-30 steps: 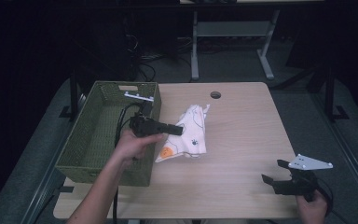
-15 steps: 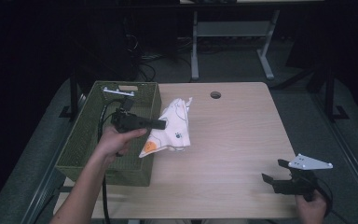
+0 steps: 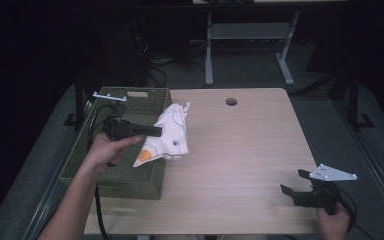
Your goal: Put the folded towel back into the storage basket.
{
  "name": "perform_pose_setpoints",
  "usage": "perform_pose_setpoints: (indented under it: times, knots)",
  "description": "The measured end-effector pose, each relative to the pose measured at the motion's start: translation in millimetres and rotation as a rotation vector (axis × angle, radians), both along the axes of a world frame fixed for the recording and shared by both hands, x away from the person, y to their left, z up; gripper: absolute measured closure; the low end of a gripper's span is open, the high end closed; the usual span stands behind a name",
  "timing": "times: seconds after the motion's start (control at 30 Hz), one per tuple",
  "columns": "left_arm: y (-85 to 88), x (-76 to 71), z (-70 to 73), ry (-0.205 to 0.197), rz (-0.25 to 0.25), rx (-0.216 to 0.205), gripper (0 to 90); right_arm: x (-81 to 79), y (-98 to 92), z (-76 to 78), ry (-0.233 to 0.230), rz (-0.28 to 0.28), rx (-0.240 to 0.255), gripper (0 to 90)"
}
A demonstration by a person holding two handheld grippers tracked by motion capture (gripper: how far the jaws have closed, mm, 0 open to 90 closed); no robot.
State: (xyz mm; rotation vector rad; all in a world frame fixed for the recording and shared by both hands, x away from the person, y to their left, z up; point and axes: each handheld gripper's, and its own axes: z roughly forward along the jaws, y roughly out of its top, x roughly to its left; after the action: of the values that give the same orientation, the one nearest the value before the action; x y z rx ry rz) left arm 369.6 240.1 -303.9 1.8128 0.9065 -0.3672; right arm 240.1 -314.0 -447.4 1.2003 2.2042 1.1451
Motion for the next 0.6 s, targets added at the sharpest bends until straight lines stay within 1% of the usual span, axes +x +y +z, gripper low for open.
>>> perform_pose_setpoints:
  times: [0.2,0.3,0.4,0.6]
  knots:
    - [17.6,-0.5,-0.6,0.002,0.024,0.01,82.0,0.5,0.8,0.0,-0.004,0.001,-0.004,13.5]
    - [24.9,-0.8,0.0,0.001,0.034,0.024,82.0,0.5,1.3,0.0,-0.003,-0.002,-0.005,13.5]
    - [31.8,-0.3,0.6,0.002,0.043,0.048,82.0,0.7,2.2,-0.1,-0.002,-0.005,-0.007,13.5]
    - [49.5,0.3,1.4,0.001,0.059,0.062,82.0,0.9,3.5,-0.4,0.001,-0.008,-0.012,13.5]
